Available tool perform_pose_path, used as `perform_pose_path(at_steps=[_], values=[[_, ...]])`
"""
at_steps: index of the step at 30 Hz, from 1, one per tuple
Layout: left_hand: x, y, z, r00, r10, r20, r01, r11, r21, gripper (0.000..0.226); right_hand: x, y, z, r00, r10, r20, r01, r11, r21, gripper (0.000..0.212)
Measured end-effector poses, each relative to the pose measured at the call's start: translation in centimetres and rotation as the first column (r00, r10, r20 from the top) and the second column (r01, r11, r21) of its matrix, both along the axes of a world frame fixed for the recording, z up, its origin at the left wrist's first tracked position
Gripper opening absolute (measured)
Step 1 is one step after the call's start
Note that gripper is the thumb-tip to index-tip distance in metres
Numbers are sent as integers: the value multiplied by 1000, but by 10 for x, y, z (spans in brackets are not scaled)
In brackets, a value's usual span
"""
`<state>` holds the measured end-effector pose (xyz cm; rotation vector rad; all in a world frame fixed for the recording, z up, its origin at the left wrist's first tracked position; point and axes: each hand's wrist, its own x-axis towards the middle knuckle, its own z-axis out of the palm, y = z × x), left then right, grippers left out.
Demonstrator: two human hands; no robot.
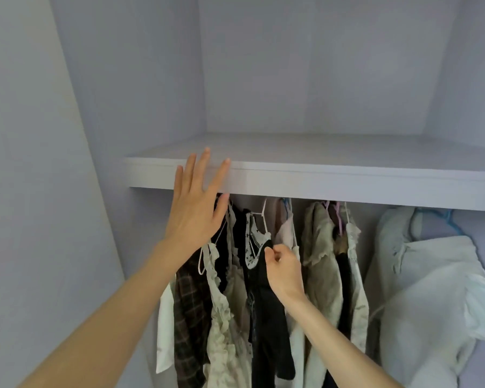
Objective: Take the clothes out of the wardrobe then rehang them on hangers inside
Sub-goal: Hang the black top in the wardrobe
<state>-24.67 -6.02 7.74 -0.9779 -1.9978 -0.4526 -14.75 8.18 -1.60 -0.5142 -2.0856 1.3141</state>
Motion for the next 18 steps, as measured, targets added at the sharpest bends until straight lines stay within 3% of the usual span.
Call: perform_pose_path(at_steps=[7, 18], values=[[-36, 6, 7, 999, 32, -23, -32, 999, -1, 52, -62, 42, 15, 984, -169, -63, 173, 983, 61, 31], [-47, 12, 1, 990, 43, -131, -33, 996, 80, 46, -94, 61, -15, 946, -304, 112, 293, 950, 107, 22]])
